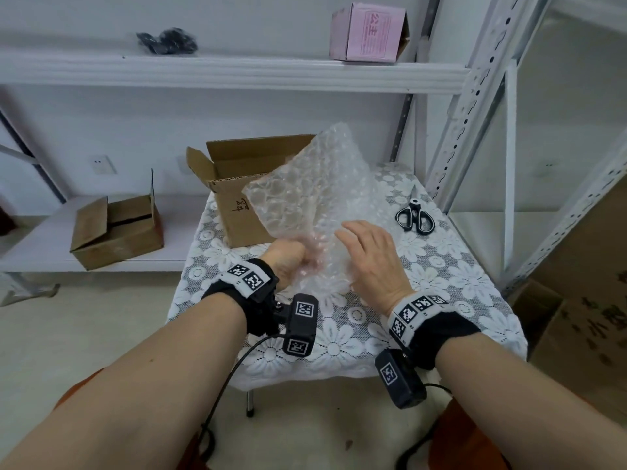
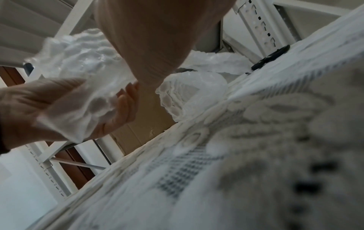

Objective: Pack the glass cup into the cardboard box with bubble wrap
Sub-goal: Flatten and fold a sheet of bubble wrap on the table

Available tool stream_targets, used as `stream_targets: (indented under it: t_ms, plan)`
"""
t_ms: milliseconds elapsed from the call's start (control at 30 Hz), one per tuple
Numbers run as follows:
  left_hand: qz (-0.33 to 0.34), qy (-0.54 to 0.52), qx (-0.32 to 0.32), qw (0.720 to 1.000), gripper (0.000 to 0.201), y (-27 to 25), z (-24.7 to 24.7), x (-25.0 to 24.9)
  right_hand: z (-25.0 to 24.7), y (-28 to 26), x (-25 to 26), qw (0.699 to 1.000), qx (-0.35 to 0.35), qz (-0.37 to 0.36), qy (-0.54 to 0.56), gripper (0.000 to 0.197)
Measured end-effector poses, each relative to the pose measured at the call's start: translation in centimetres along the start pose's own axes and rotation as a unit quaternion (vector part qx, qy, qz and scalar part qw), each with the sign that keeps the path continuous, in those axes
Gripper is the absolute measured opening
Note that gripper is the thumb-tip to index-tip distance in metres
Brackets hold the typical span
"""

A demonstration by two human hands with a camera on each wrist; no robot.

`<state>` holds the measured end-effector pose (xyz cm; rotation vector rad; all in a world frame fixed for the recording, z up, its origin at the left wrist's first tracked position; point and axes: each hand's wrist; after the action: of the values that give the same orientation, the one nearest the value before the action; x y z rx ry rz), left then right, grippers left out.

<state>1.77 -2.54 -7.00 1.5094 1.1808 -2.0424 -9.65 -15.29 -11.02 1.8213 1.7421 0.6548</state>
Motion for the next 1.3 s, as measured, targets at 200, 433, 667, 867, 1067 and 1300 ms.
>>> stream_targets:
  t_ms: [200,433,667,867,1067,1300]
  plan:
    - [0.011,0.167,-0.023,0.986,0.026,0.3,-1.2,0.2,0.3,-0.2,-0.2,0.998,0.034,-0.033,-0.038,0.048]
    - [0.136,0.266,-0.301,0.906,0.046,1.0,-4.3,0.7,1.0,-0.2,0.9,0.990,0.126,-0.052,-0.033,0.025]
    - [0.364,0.391,-0.195,0.823,0.024,-1.7,-2.4,0.0,1.6,0.4,2.5,0.989,0.150,-0.004,-0.003,0.033]
    - [0.225,0.584,0.053,0.778,0.053,-1.3,-1.8,3.5,1.7,0.0,3.5,0.987,0.144,-0.009,0.067,0.011]
    - [0.178,0.678,0.042,0.711,0.062,-1.1,-2.6,4.4,2.2,-2.1,2.4,0.971,0.228,0.041,0.059,0.019]
    - [0.160,0.712,0.000,0.683,0.060,-1.8,-3.5,3.1,0.3,-2.3,0.9,0.946,0.302,0.107,0.050,0.036]
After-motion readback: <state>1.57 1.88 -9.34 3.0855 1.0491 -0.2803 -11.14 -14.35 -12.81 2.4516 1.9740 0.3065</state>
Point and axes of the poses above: each hand's wrist, its own y-axis towards the middle knuckle, its own z-axis out of the palm, x = y × z, and after that the axes turned 1 degree about z, right-handed
